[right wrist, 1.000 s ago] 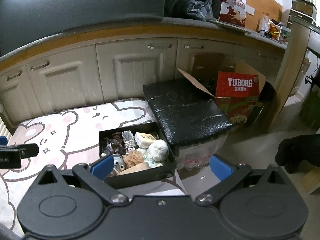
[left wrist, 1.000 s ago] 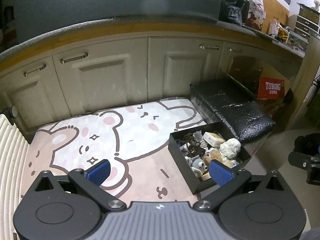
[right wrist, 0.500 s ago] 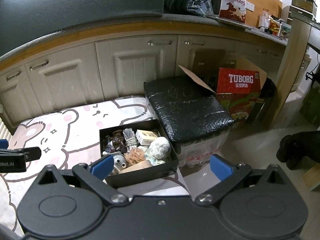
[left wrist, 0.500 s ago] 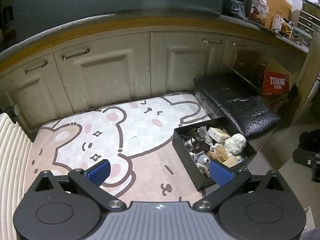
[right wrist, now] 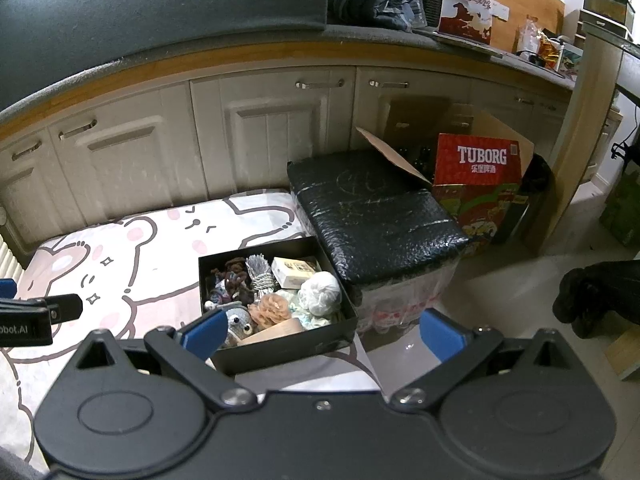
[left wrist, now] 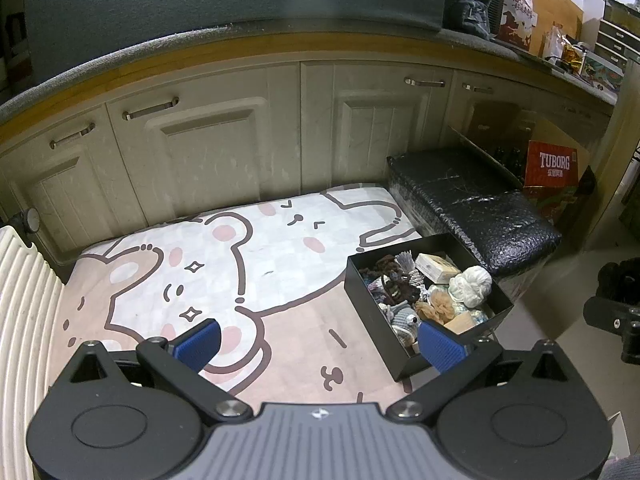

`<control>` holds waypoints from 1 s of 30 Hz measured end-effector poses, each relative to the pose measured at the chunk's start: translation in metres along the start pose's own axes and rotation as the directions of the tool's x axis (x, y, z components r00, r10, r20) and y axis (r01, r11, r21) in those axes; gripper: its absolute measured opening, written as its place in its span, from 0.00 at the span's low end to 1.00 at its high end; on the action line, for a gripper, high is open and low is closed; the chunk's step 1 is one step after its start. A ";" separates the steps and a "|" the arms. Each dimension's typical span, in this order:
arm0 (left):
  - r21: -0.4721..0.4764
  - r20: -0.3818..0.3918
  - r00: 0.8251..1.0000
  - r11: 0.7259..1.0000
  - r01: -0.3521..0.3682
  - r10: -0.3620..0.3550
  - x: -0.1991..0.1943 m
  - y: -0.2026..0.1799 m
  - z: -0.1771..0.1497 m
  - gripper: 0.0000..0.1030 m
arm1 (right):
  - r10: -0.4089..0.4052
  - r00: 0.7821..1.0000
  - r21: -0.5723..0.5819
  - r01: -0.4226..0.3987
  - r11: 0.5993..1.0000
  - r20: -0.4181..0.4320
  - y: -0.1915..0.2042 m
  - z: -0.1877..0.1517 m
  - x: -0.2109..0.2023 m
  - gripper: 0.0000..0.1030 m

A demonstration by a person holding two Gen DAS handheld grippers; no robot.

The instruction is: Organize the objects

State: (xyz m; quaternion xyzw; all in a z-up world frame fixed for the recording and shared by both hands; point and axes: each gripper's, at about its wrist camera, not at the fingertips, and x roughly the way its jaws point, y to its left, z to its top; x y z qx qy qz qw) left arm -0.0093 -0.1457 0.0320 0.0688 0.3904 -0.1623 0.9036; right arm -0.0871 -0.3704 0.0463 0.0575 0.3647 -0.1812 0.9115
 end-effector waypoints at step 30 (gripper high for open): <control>0.000 -0.002 1.000 1.000 0.001 -0.001 0.001 0.000 0.000 1.00 | -0.002 1.000 -0.004 0.002 1.000 0.000 0.000 -0.001 0.001 1.00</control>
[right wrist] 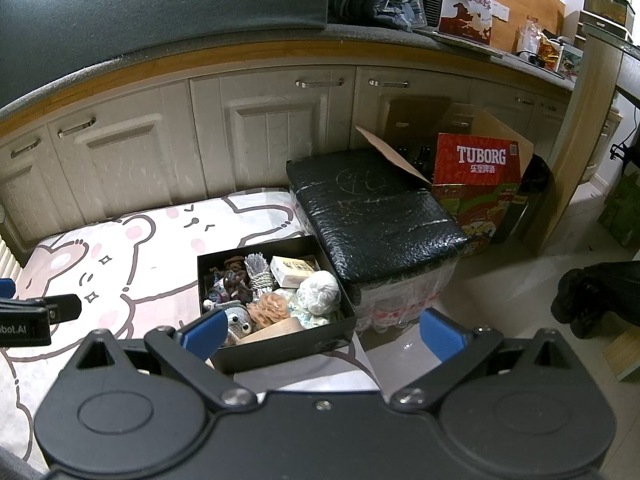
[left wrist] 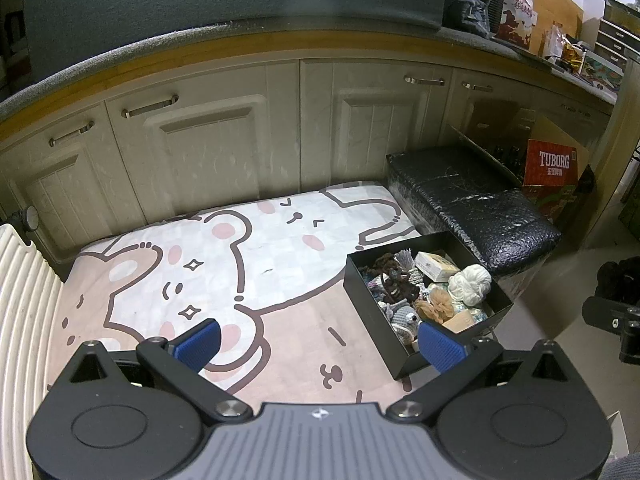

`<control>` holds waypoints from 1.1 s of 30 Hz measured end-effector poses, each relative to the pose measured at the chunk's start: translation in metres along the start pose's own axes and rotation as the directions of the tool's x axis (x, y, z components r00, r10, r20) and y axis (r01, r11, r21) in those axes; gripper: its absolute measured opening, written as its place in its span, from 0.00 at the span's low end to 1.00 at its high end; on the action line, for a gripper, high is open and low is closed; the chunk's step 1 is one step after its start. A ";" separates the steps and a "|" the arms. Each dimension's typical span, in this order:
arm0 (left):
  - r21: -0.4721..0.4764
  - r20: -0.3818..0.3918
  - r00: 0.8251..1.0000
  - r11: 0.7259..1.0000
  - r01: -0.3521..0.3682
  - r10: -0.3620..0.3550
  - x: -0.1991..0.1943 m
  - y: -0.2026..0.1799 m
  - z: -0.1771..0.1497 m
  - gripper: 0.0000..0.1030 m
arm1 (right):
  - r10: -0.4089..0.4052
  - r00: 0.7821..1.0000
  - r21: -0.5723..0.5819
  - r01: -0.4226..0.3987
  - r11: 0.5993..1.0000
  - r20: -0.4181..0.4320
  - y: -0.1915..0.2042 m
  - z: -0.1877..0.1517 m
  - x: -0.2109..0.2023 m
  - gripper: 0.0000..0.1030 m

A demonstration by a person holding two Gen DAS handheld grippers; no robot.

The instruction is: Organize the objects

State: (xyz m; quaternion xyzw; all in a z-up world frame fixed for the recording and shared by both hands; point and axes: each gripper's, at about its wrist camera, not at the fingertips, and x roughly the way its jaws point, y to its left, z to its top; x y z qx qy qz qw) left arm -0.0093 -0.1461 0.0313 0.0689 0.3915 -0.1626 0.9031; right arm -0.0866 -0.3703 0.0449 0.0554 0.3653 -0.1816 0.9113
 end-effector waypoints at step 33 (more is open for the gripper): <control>0.005 -0.004 1.000 1.000 0.001 -0.001 0.000 -0.003 -0.002 1.00 | -0.001 1.000 0.000 0.001 1.000 -0.001 0.000 0.001 0.000 1.00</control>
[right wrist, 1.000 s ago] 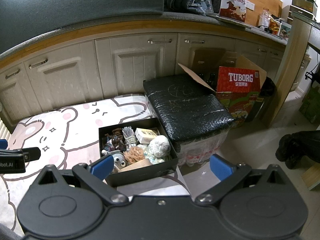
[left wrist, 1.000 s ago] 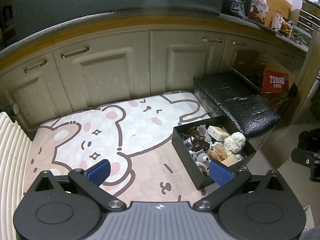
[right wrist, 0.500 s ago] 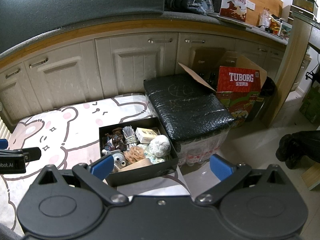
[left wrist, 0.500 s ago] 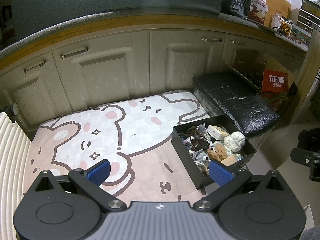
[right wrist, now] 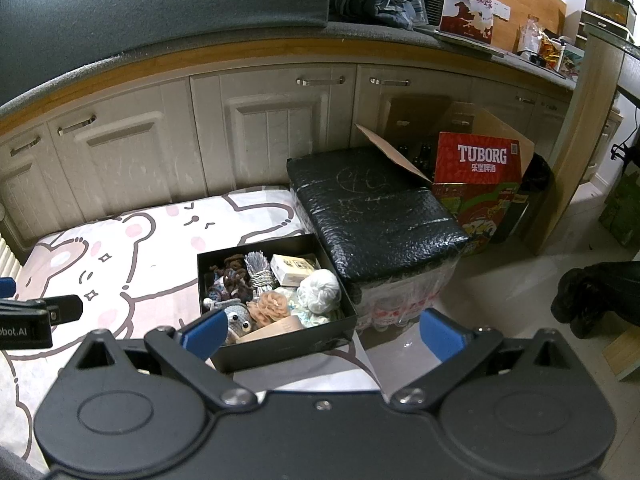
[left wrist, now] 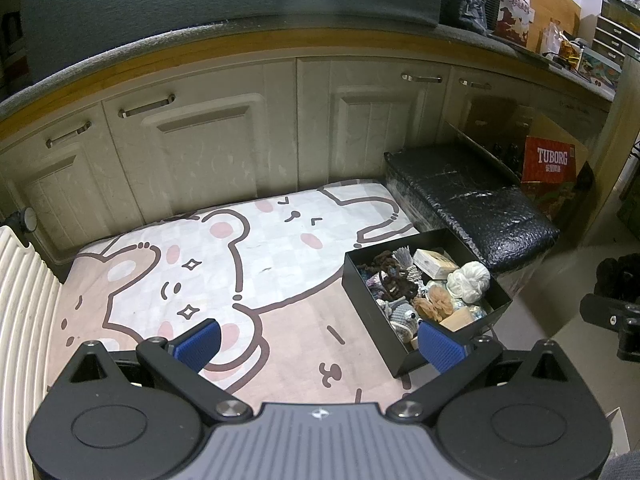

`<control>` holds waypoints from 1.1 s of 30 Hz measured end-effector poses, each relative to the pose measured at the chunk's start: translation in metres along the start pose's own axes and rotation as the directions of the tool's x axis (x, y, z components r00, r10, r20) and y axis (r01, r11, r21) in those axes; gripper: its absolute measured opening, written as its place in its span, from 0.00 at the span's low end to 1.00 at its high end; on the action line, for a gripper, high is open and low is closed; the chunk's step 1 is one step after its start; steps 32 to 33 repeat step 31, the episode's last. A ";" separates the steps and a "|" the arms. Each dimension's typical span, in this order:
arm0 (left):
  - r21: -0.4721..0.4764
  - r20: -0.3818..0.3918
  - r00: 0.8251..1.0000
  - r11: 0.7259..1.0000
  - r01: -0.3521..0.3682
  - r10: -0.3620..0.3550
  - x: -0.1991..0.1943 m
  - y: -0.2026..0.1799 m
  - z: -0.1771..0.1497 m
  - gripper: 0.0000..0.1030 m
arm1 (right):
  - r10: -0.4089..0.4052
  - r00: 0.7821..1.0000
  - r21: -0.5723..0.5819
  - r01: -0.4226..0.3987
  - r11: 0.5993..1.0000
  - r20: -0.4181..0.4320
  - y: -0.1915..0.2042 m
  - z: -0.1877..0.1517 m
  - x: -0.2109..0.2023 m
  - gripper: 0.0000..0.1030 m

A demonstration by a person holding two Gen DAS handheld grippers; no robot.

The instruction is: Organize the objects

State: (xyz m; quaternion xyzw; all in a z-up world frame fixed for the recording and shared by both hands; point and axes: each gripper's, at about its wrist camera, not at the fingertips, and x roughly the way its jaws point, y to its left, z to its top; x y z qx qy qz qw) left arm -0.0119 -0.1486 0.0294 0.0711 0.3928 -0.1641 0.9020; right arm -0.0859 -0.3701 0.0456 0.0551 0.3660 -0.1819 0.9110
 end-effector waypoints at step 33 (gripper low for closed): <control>0.007 0.000 1.000 1.000 0.003 -0.003 -0.001 -0.006 0.000 1.00 | -0.001 1.000 -0.001 0.001 1.000 -0.004 -0.003 -0.004 0.000 1.00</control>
